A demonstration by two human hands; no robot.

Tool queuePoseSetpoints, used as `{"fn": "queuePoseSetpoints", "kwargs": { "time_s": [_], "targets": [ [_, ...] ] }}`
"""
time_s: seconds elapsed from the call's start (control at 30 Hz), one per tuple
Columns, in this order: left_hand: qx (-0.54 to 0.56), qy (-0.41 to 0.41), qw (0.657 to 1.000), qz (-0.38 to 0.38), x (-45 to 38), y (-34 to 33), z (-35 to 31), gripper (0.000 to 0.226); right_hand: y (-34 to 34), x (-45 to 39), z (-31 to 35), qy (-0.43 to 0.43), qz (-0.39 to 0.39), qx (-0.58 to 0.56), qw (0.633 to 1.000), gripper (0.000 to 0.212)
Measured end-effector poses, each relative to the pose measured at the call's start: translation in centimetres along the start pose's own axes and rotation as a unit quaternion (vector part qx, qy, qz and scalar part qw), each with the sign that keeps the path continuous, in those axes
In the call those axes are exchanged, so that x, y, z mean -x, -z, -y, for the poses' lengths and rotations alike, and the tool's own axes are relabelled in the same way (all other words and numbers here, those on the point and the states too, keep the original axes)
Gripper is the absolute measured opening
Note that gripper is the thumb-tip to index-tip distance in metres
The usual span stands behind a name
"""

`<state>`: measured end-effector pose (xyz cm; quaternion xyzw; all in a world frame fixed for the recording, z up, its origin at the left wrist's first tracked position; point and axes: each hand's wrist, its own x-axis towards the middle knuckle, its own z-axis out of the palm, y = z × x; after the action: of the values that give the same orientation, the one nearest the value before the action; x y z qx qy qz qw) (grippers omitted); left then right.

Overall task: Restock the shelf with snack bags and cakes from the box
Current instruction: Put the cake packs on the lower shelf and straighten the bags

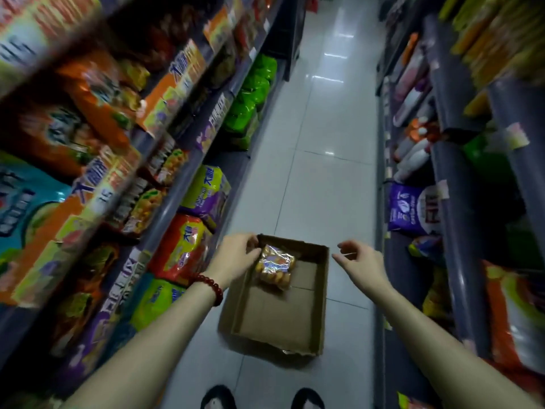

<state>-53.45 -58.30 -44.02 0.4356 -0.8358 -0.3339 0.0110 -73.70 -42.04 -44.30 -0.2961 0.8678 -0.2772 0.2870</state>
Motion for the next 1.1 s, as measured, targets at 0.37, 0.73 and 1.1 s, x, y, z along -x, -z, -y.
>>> {"fn": "queuePoseSetpoints", "kwargs": {
  "time_s": [0.37,0.73,1.1],
  "targets": [
    [0.020,0.037,0.999,0.001,-10.3,-22.6,15.1,0.023,-18.6,-11.4,-17.7,-0.007,0.012,0.031,0.999,0.030],
    [0.034,0.009,0.998,-0.045,-17.2,-33.4,23.8,0.028,-32.5,-20.3,-25.8,0.034,0.014,0.008,0.999,0.029],
    [0.034,-0.014,0.998,-0.043,-17.1,-34.5,25.3,0.028,-36.6,-22.3,-25.2,-0.099,0.078,-0.162,0.979,0.084]
  ]
}}
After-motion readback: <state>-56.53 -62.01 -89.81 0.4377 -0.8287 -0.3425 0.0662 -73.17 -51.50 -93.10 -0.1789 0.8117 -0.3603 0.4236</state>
